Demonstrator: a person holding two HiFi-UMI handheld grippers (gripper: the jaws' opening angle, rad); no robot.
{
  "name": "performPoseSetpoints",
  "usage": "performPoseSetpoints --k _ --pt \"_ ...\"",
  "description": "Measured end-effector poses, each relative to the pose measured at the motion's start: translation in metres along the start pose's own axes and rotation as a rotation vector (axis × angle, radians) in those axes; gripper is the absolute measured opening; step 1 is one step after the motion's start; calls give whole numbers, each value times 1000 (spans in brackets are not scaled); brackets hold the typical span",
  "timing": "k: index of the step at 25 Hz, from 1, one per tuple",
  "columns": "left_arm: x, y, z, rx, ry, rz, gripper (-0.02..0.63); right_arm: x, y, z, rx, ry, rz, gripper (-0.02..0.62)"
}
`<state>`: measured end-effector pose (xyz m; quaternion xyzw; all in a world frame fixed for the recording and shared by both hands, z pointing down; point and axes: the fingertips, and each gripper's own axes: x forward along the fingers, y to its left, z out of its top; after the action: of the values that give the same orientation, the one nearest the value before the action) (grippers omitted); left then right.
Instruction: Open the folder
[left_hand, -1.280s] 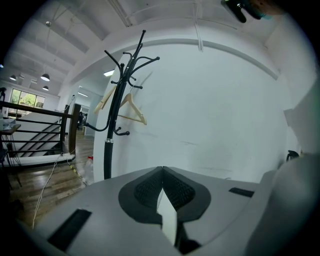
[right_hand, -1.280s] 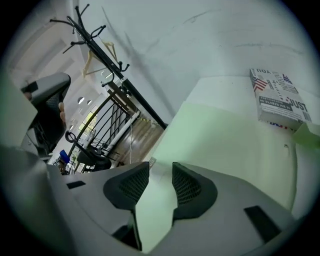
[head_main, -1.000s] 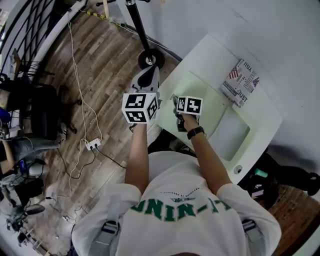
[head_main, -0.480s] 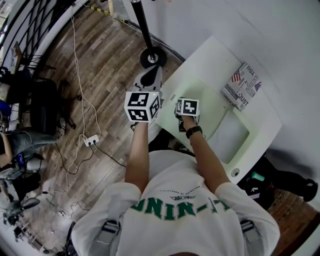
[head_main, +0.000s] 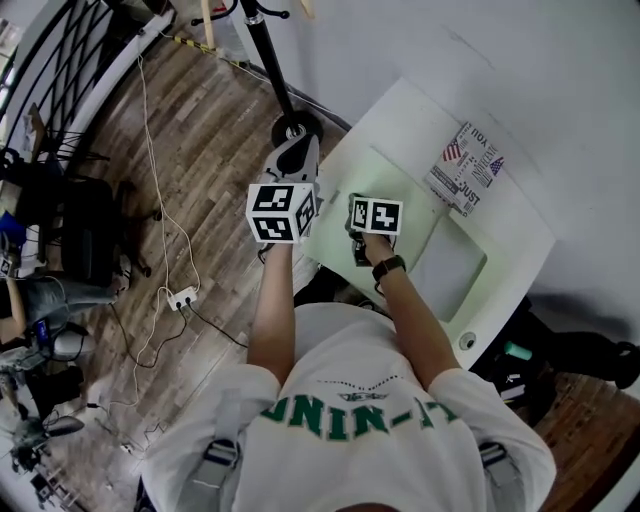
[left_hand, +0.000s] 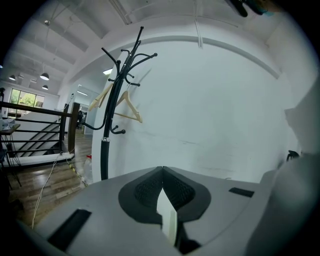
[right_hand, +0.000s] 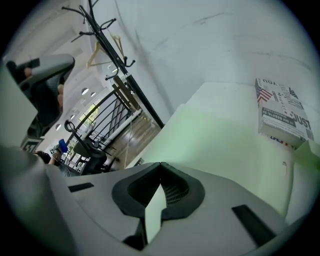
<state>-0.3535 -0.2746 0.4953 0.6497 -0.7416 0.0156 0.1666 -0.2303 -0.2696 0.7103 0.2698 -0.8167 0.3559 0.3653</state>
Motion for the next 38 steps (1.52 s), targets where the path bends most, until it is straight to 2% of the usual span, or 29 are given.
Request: performPoseSetpoints --k 4,10,15,18,20,25,29,34,38 --pt "-4 -27 17 26 -25 -37 14 -40 -1 16 2 -96 25 17" --pt "-9 -83 37 69 -52 -118 14 -108 -18 34 40 -240 10 15" --pt "-7 -149 40 112 -54 -212 14 -176 -57 44 77 -386 -49 15" --pt "-7 -189 35 134 -46 -267 14 -212 -91 36 110 -454 -83 15" --pt "-7 -215 32 145 -43 -302 14 -241 -114 32 115 -502 -136 15" --pt "-9 -277 27 178 -43 -397 14 -322 -166 24 70 -624 -329 15" --pt "-12 -322 26 205 -52 -461 14 -387 -195 21 37 -730 -436 15" --pt "-24 -369 44 232 -83 -520 14 -463 -203 23 -27 -855 -536 15" --pt "-33 -400 46 255 -118 -560 14 -493 -204 19 -85 -911 -577 15"
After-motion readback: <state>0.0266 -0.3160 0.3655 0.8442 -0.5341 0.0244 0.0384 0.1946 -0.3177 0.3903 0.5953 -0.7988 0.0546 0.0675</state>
